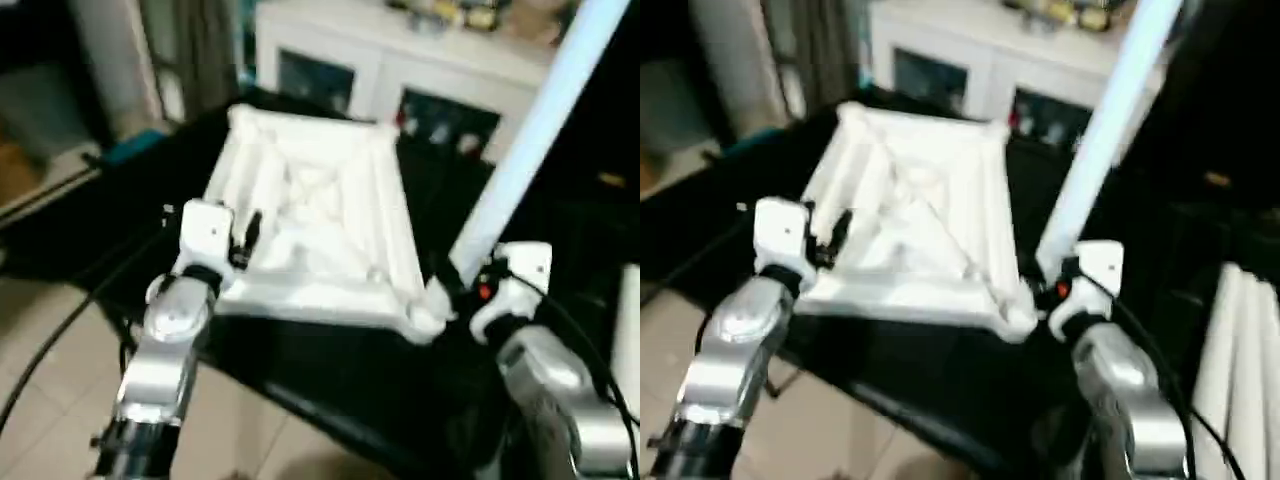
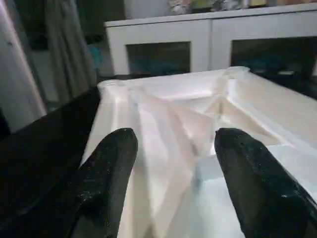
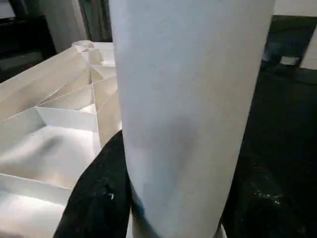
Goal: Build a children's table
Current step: Pick table leg, then insert table leg to table base
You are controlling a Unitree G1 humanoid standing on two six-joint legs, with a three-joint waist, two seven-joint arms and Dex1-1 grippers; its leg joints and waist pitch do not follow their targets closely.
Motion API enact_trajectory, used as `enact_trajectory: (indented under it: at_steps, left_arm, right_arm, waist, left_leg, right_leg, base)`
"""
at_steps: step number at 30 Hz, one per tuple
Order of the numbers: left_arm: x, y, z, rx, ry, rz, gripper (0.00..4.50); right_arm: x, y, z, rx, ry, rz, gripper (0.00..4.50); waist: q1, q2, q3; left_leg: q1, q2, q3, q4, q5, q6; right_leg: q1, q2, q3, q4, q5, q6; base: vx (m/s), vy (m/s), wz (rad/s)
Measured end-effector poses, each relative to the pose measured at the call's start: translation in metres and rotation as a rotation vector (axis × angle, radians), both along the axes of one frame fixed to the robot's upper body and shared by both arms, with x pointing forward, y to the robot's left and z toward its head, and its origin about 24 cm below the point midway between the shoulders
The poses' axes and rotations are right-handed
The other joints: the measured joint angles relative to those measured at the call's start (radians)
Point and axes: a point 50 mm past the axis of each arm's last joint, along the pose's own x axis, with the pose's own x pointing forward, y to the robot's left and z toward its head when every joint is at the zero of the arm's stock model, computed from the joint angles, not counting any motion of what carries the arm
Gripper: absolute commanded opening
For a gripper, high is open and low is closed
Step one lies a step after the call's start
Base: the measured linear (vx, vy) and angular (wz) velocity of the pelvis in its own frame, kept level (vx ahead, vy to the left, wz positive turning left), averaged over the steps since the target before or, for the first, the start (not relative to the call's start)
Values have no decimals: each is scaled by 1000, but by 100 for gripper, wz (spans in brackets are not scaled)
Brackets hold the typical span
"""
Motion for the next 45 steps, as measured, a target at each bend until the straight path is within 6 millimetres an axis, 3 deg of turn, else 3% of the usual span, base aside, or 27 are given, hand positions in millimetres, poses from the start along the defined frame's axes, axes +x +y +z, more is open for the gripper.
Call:
enact_trajectory:
  at_steps: [1,3,4,5,6,8,10,13,19,21,25,28,29,36,40,41,45]
  left_arm:
    - [1,-2,2,-6,-8,-4,299]
    - [3,-5,4,-7,-18,-11,299]
    - [3,-8,4,-10,-18,-19,299]
    - [3,-10,3,-10,-15,-21,299]
    - [3,-17,1,-16,-9,-30,299]
    - [4,-21,1,-16,-11,-54,299]
    - [7,-18,4,-10,-29,-113,299]
    - [13,-17,18,-8,-73,-276,316]
    - [29,-23,39,48,-49,-617,361]
    - [31,-29,35,96,13,-738,375]
    - [24,-43,7,205,221,-969,414]
    - [20,-44,-3,208,284,-1030,420]
    - [20,-44,-5,214,294,-1040,442]
    - [18,-50,-29,361,413,-1128,442]
    - [29,-58,-20,406,402,-1125,442]
    - [31,-59,-18,416,398,-1126,408]
    - [35,-56,-23,446,437,-1125,401]
  right_arm:
    - [0,0,2,-11,-5,3,192]
    - [0,-1,6,-24,-18,3,192]
    - [0,-4,5,-31,-14,-5,192]
    - [-1,-6,4,-36,-7,-10,192]
    - [-2,-11,2,-48,6,-25,192]
    - [-1,-14,4,-61,2,-24,192]
    - [3,-12,9,-63,-19,-5,192]
    - [7,-12,11,-70,-23,33,192]
    - [14,-16,11,-88,-23,101,192]
    - [17,-17,12,-103,-24,124,192]
    - [19,-14,17,-115,-49,178,192]
    - [20,-16,18,-131,-49,189,192]
    - [20,-17,18,-134,-50,192,192]
    - [21,-18,19,-167,-49,225,192]
    - [20,-16,19,-172,-46,251,192]
    - [20,-16,19,-173,-47,254,192]
    - [13,-17,14,-181,-28,268,192]
  waist:
    - [-3,-6,-7]
    - [-3,-19,-15]
    - [1,-20,-16]
    - [3,-22,-15]
    - [12,-26,-13]
    - [15,-31,-8]
    - [15,-35,-5]
    - [21,-39,-2]
    - [32,-46,2]
    - [34,-47,2]
    - [33,-46,3]
    - [36,-45,3]
    - [36,-44,4]
    - [47,-43,5]
    - [56,-41,6]
    - [57,-41,6]
    - [56,-31,7]
  left_leg:
    - [-10,6,-7,-9,12,-3]
    - [-29,9,-7,-9,23,3]
    - [-42,9,-7,-7,30,16]
    - [-48,8,-7,-12,34,22]
    - [-37,9,-5,-30,43,17]
    - [-19,15,-3,-55,59,-12]
    - [-14,23,-2,-65,71,-38]
    - [-14,32,-1,-65,76,-46]
    - [-11,33,9,-66,78,-45]
    - [-11,34,12,-65,81,-42]
    - [-11,34,21,-66,85,-41]
    - [-12,36,22,-67,85,-41]
    - [-12,36,23,-68,85,-41]
    - [-12,41,24,-69,85,-41]
    - [-10,43,27,-69,85,-42]
    - [-9,43,27,-69,85,-42]
    - [-4,43,28,-70,85,-42]
  right_leg:
    - [2,-1,-14,6,-12,-3]
    - [3,-16,-12,-31,-39,-5]
    - [-2,-18,-16,-29,-34,25]
    - [-2,-18,-17,-26,-32,26]
    - [-3,-18,-18,-26,-26,24]
    - [2,-15,-25,-37,-23,17]
    - [2,-15,-35,-39,-20,15]
    - [6,-15,-46,-44,-20,14]
    - [15,-20,-46,-57,-2,11]
    - [15,-22,-45,-57,-1,11]
    - [14,-27,-44,-60,14,12]
    - [13,-26,-44,-60,15,7]
    - [12,-26,-44,-60,15,6]
    - [11,-21,-45,-60,13,4]
    - [12,-21,-45,-60,14,3]
    - [13,-21,-45,-60,14,3]
    - [18,-21,-44,-62,14,3]
  base:
    - [0,0,0]
    - [-50,-123,-12]
    - [-51,-125,-12]
    - [-59,-144,-2]
    - [-93,-131,1]
    - [-97,-112,-2]
    - [-99,-55,-4]
    - [-82,-15,3]
    - [-29,8,0]
    - [0,0,0]
    - [0,0,0]
    - [0,0,0]
    - [0,0,0]
    - [0,0,0]
    - [0,0,0]
    - [0,0,0]
    - [0,0,0]
